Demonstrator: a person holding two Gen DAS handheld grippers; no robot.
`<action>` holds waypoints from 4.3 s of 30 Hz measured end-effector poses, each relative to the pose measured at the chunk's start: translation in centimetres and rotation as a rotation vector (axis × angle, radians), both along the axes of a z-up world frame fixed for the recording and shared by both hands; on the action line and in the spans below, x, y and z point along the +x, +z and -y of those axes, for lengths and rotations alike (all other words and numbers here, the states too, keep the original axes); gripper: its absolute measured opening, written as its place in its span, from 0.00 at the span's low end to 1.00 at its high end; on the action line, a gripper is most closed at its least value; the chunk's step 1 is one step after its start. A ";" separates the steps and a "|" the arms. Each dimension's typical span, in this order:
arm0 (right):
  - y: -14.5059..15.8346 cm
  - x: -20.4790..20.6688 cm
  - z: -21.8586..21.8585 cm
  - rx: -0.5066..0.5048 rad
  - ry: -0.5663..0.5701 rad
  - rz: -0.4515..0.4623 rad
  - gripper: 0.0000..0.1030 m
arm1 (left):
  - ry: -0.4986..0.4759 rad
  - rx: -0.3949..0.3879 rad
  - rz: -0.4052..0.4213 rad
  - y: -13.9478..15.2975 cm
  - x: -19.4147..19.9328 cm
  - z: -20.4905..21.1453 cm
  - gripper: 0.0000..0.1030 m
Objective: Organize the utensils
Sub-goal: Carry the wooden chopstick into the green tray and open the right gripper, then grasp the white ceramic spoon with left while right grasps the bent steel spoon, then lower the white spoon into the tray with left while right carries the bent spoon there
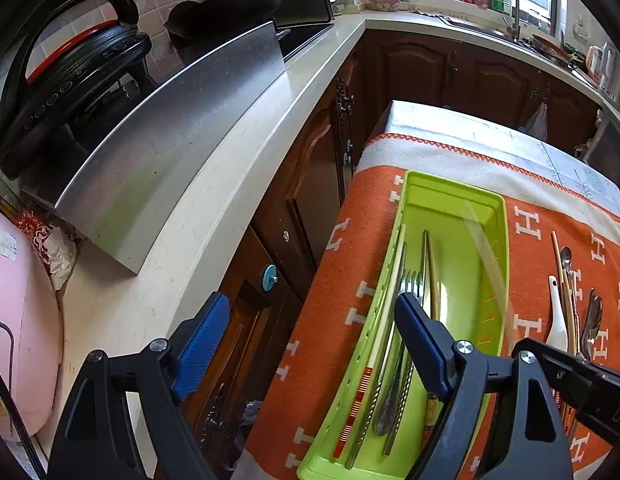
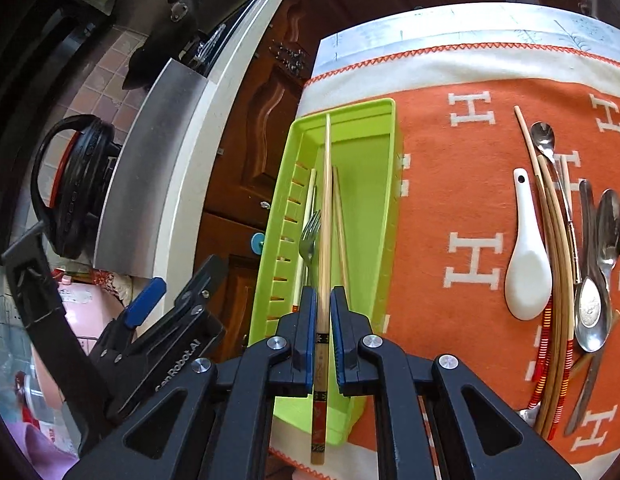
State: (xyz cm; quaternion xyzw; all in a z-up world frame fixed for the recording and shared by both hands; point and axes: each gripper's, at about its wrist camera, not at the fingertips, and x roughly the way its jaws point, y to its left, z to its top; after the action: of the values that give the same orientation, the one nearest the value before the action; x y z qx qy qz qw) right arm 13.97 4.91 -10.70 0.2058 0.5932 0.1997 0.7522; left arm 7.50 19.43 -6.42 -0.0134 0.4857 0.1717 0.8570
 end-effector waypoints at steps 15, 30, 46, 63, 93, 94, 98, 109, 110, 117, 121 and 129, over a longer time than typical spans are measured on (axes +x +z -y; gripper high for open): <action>1.2 -1.1 3.3 -0.079 0.009 0.059 0.10 | -0.059 -0.084 -0.003 -0.2 -0.2 1.9 0.81; 5.6 -6.5 14.6 -0.256 -0.036 0.230 0.34 | -0.285 -0.232 0.018 1.1 -1.3 10.9 0.82; 4.2 -6.6 24.8 -0.273 -0.169 0.221 0.34 | -0.449 -0.392 -0.123 -4.6 2.9 17.7 0.61; -4.7 -4.6 25.4 -0.198 -0.140 0.088 0.34 | -0.461 -0.467 -0.222 -10.0 5.1 18.7 0.43; -7.5 -3.1 21.1 -0.188 0.015 0.105 0.24 | -0.500 -0.423 -0.182 -9.3 4.0 20.9 0.19; -7.8 -3.0 20.9 -0.193 0.024 0.102 0.23 | -0.498 -0.423 -0.182 -9.3 4.0 20.8 0.19; -8.3 -2.8 20.3 -0.222 0.041 0.112 0.14 | -0.502 -0.441 -0.178 -9.4 4.0 20.4 0.12; -9.1 -2.0 19.9 -0.248 0.083 0.093 0.10 | -0.482 -0.412 -0.142 -7.6 2.9 19.3 0.05; -9.0 -1.9 19.7 -0.259 0.092 0.094 0.10 | -0.480 -0.407 -0.133 -7.0 2.7 19.0 0.05; -8.6 -1.6 19.3 -0.262 0.092 0.121 0.05 | -0.441 -0.318 -0.025 -0.5 0.6 14.7 0.05; -7.9 -1.7 20.4 -0.225 0.036 0.124 0.01 | -0.401 -0.213 0.013 1.6 0.0 12.1 0.05; -5.3 -2.7 21.1 -0.195 -0.041 0.128 0.01 | -0.388 -0.119 -0.071 -0.8 -0.4 8.2 0.05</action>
State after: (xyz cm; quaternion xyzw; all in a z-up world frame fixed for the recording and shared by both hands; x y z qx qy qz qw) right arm 11.23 -16.23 -16.01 0.1305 0.5563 0.1383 0.8090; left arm 7.05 11.24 -7.19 0.0360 0.5182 -0.0254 0.8541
